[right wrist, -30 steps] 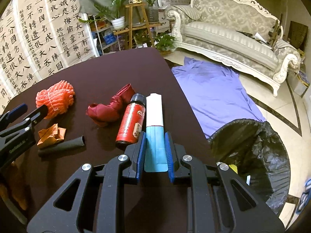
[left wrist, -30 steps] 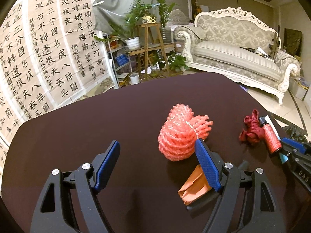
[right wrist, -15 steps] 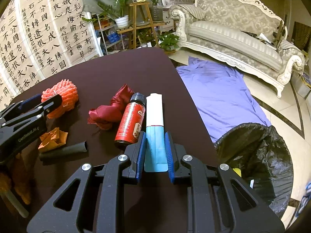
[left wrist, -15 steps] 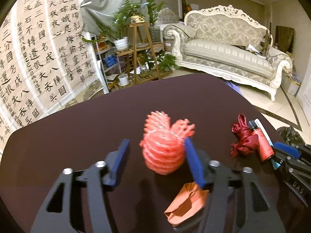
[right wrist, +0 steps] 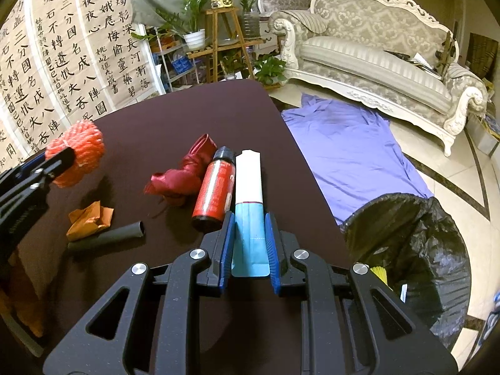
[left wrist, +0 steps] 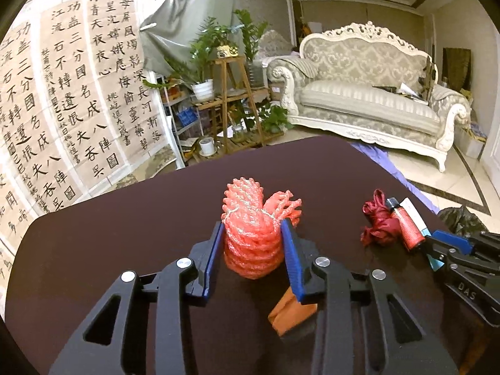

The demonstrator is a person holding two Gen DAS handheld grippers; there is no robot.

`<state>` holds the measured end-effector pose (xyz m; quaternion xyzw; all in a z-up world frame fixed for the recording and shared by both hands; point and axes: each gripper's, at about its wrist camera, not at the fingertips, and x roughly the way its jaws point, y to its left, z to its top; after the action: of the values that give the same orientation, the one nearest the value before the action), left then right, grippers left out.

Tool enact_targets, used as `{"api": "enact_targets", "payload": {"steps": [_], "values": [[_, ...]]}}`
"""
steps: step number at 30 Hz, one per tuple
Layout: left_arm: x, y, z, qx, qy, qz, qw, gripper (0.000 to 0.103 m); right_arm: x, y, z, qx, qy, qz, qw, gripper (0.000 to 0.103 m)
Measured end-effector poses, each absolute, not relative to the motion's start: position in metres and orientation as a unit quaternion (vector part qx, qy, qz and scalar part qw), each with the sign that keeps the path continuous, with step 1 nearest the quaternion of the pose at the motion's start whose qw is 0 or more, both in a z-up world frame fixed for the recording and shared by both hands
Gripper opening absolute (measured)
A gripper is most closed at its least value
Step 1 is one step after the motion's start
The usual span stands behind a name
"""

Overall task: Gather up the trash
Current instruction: 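Close the left tool on the pink foam net while the right tool holds the tube, then carry the foam net and tube over the trash bin and open both tools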

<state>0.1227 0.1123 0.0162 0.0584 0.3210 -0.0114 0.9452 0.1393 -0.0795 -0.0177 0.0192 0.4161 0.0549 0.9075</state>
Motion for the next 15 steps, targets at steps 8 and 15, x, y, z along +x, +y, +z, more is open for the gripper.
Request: {"api": "enact_targets", "payload": {"steps": [8,15], "values": [[0.088,0.114,0.02,0.043,0.317,-0.005,0.947,0.037,0.121,-0.082,-0.017,0.02,0.408,0.048,0.912,0.019],[0.062,0.107,0.021,0.031,0.316,-0.01,0.948,0.037,0.096,-0.091,-0.015,0.021,0.403,0.04,0.914,0.019]]}}
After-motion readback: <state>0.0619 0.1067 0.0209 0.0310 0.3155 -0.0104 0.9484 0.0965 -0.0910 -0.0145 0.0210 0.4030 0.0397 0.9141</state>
